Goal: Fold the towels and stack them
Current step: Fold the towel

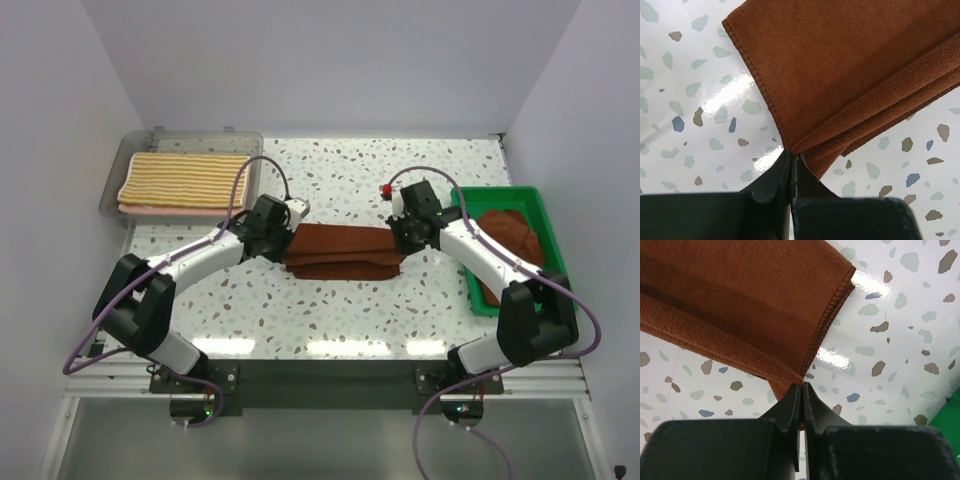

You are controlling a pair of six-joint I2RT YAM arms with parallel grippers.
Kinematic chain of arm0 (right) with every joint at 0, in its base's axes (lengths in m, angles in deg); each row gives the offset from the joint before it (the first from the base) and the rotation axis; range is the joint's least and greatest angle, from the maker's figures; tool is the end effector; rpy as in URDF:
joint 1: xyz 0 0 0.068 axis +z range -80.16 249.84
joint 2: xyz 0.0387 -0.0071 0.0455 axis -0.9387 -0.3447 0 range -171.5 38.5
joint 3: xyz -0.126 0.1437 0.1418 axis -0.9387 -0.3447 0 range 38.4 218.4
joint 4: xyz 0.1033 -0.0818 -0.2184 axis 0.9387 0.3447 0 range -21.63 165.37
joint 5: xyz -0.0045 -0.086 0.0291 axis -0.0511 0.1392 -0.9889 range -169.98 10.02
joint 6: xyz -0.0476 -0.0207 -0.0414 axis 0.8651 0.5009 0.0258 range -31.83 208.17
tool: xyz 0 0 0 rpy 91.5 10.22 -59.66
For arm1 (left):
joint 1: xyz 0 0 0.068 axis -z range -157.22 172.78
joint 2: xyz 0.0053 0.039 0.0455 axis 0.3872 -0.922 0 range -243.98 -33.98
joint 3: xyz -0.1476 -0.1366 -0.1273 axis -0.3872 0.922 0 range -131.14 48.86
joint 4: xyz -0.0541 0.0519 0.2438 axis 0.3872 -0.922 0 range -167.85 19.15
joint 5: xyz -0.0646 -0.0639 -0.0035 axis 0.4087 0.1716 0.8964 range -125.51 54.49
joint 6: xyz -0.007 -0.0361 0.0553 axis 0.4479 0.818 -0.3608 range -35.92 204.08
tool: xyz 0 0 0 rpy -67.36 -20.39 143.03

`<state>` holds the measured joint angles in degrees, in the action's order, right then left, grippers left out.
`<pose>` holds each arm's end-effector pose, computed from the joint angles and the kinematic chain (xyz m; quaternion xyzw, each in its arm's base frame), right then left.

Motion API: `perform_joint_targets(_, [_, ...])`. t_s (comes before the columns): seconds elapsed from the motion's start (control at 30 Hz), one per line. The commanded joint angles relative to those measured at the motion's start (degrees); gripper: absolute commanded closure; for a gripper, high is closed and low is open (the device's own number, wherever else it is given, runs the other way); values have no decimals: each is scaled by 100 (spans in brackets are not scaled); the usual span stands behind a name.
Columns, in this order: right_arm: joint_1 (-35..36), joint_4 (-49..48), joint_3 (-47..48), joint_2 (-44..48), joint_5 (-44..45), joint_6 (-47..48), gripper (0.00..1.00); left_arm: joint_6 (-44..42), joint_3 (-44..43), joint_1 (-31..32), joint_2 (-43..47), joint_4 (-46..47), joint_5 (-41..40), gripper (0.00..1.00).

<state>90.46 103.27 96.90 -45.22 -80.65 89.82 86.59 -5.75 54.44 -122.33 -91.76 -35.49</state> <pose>0.2798 0.1060 0.1830 -0.1880 0.9477 0.0481 0.2533 0.2708 -0.1670 0.1555 0.2399 0.9221 -0.0893 0.2902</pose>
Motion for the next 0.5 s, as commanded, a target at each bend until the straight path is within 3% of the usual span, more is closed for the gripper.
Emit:
perform_joint_targets(0.0, [-50, 0, 135, 93, 471, -68, 100, 66, 82, -19, 240, -212, -317, 100])
perform_joint_targets(0.47, [240, 88, 259, 85, 796, 257, 100, 189, 20, 24, 398, -195, -231, 99])
